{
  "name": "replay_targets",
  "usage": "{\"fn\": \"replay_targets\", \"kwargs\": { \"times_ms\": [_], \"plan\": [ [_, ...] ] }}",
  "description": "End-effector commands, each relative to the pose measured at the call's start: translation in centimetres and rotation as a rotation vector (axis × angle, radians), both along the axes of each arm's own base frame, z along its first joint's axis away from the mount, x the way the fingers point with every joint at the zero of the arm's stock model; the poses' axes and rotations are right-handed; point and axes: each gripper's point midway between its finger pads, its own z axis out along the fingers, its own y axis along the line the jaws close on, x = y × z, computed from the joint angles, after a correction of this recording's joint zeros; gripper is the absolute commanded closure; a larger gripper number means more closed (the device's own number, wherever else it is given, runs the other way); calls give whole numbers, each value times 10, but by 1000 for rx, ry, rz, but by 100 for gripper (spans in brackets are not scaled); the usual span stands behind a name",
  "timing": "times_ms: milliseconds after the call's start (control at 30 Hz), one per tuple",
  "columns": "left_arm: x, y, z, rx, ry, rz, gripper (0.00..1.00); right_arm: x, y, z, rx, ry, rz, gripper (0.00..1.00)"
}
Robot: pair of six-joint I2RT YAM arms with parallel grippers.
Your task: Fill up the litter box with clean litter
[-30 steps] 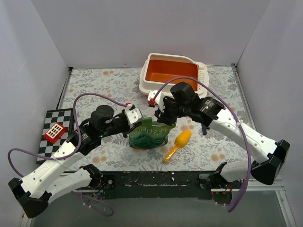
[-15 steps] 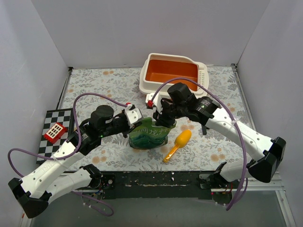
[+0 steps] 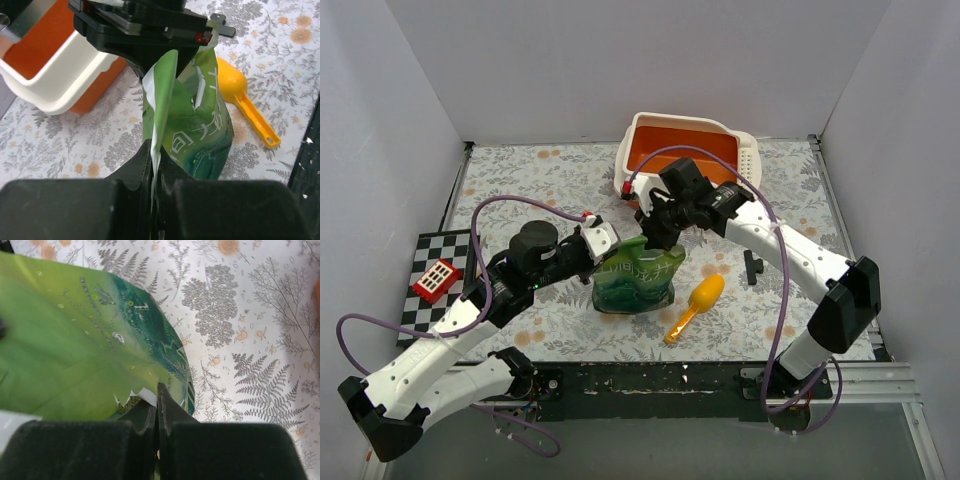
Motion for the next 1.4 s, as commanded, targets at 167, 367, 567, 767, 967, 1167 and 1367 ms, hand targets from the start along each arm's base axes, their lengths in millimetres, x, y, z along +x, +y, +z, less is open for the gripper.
{"fn": "replay_targets", "kwargs": {
  "times_ms": [167,367,567,767,967,1167,1367],
  "plan": [
    [4,3,41,-130,-135,31,100,84,-40,3,-16,87,-612,99],
    [3,9,61,-181,-207,50,100,77,-47,14,37,92,-667,99],
    [4,5,46,-170,-164,42,100,53,-46,19,24,127,-541,89],
    [5,3,43,-182,-160,49,100,42,-64,48,52,27,-516,69],
    [8,4,41,-175,-158,59,100,26,-75,76,88,-26,-488,65],
    [10,4,37,-166,-156,67,100,5,-71,84,93,-21,-388,99],
    [11,6,37,-162,-158,76,100,-16,-52,73,87,29,-282,99]
  ]
}}
